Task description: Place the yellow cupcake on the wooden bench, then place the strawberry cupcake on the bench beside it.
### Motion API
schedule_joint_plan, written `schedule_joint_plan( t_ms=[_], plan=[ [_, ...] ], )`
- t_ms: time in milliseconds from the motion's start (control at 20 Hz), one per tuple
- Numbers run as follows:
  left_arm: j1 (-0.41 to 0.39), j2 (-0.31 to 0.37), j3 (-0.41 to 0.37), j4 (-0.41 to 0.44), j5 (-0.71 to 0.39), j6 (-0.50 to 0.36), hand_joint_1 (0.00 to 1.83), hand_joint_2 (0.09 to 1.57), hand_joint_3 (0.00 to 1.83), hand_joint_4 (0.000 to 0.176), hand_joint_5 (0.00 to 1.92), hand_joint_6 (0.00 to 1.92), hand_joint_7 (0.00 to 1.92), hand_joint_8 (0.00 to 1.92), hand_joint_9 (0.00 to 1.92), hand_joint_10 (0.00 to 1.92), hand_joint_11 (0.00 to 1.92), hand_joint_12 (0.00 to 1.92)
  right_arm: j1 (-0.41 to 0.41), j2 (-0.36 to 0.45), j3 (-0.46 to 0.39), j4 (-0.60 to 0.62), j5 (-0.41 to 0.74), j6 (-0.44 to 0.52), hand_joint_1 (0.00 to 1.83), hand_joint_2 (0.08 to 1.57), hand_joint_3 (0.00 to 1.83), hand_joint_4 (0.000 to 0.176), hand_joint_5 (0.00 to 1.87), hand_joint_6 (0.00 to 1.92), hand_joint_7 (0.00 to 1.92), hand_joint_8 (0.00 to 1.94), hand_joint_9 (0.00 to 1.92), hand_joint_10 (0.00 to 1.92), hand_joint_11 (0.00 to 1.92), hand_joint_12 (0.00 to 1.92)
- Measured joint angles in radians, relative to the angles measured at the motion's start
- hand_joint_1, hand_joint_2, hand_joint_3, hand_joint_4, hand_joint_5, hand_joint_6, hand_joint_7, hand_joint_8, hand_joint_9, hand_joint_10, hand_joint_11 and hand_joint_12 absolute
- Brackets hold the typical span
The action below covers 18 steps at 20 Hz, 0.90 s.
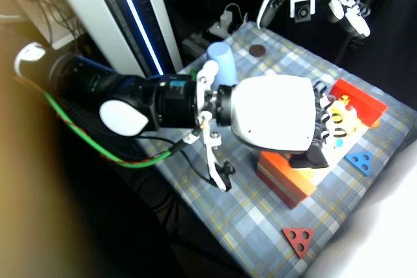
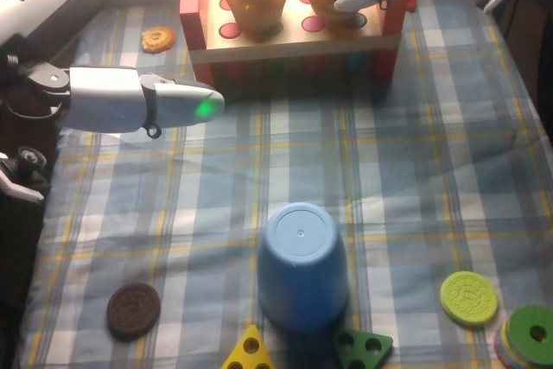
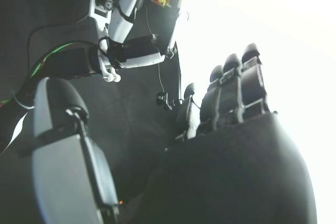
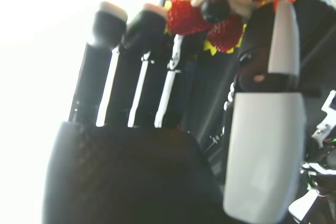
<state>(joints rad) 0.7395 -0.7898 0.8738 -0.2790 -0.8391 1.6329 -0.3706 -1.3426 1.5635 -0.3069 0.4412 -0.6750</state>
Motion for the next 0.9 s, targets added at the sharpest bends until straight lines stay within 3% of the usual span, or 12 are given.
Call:
schedule_joint_plan(
  t_ms=[50,150,200,250,300,350,400,550,650,700,850,900],
  plan=[
    [0.0,0.0,0.0,0.0,0.0,0.0,0.83,0.81,0.0,0.176,0.05,0.01,0.01,0.0,0.0,0.0,0.0,0.0,0.0,0.0,0.001,0.0,0.0,0.0,1.29,1.0,0.0,0.0,1.16,0.59,1.37,0.41,1.08,0.91,0.8,1.48],
    [-0.002,0.0,0.0,0.0,0.001,0.0,0.85,0.81,0.0,0.176,0.07,0.01,0.01,0.0,0.0,0.0,0.0,0.0,0.0,0.0,0.002,0.0,-0.002,0.0,1.26,1.04,0.0,0.0,1.1,0.7,1.2,0.69,1.02,0.66,0.66,1.39],
    [-0.003,0.0,0.0,0.0,0.0,0.0,0.85,0.82,0.0,0.176,0.07,0.01,0.01,0.0,0.0,0.0,0.0,0.0,0.0,0.0,0.002,0.001,-0.005,0.0,1.24,1.06,0.0,0.027,1.08,0.77,1.12,0.81,0.96,0.55,0.53,1.42],
    [-0.003,0.0,0.0,0.0,0.0,0.0,0.83,0.82,0.0,0.176,0.08,0.01,0.02,0.0,0.0,0.0,0.0,0.0,0.0,0.0,0.002,0.001,-0.005,0.0,1.18,1.05,0.0,0.0,1.1,0.76,1.02,0.4,0.9,0.43,0.34,1.42],
    [-0.003,0.0,0.0,0.0,0.001,0.0,0.84,0.82,0.0,0.176,0.08,0.01,0.02,0.0,0.0,0.0,0.0,0.0,0.0,0.0,0.001,0.001,-0.006,0.0,1.12,0.97,0.0,0.0,0.92,0.34,0.95,0.19,0.8,0.33,0.15,1.46],
    [-0.003,0.0,0.0,-0.001,0.001,0.0,0.82,0.82,0.0,0.176,0.08,0.01,0.02,0.0,0.0,0.0,0.0,0.0,0.0,0.0,-0.003,0.003,-0.011,0.0,1.05,0.95,0.0,0.001,0.83,0.12,0.83,0.07,0.7,0.24,0.06,1.41],
    [-0.003,0.0,0.0,-0.001,0.001,0.0,0.83,0.82,0.0,0.176,0.08,0.01,0.02,0.0,0.0,0.0,0.0,0.0,0.0,0.0,-0.007,0.003,-0.016,0.0,1.03,0.93,0.0,0.005,0.8,0.03,0.78,0.02,0.67,0.17,0.03,1.4],
    [-0.003,0.0,0.0,-0.001,0.0,0.0,0.86,0.82,0.0,0.176,0.08,0.01,0.01,0.0,0.0,0.0,0.0,0.0,0.0,0.005,-0.027,0.005,-0.02,0.0,0.95,0.93,0.0,0.058,0.65,0.0,0.61,0.0,0.56,0.08,0.0,1.39],
    [-0.003,0.0,0.0,-0.01,0.001,0.0,0.82,0.83,0.01,0.176,0.06,0.0,0.01,0.0,0.0,0.0,0.0,0.0,0.0,0.026,-0.04,0.006,-0.019,0.0,1.02,0.92,0.0,0.037,0.63,0.0,0.59,0.0,0.56,0.06,0.04,1.33],
    [-0.003,0.0,0.0,-0.016,0.001,0.0,0.85,0.83,0.0,0.176,0.07,0.0,0.01,0.0,0.0,0.0,0.0,0.0,0.0,0.042,-0.046,0.006,-0.018,0.0,1.04,0.93,0.0,0.012,0.61,0.0,0.58,0.0,0.58,0.06,0.02,1.39],
    [-0.001,0.0,-0.001,-0.021,-0.001,0.0,0.87,0.82,0.0,0.176,0.06,0.0,0.01,0.0,0.0,0.0,0.0,0.0,0.0,0.09,-0.07,0.011,-0.008,0.0,0.95,0.89,0.0,0.013,0.54,0.0,0.47,0.0,0.47,0.01,0.01,1.22],
    [0.0,0.001,-0.003,-0.025,-0.005,0.001,0.97,0.81,0.0,0.169,0.07,0.0,0.0,0.0,0.0,0.0,0.0,0.0,0.0,0.113,-0.088,0.011,0.009,0.0,0.91,0.89,0.0,0.066,0.44,0.0,0.39,0.0,0.39,0.0,0.0,1.13]
  ],
)
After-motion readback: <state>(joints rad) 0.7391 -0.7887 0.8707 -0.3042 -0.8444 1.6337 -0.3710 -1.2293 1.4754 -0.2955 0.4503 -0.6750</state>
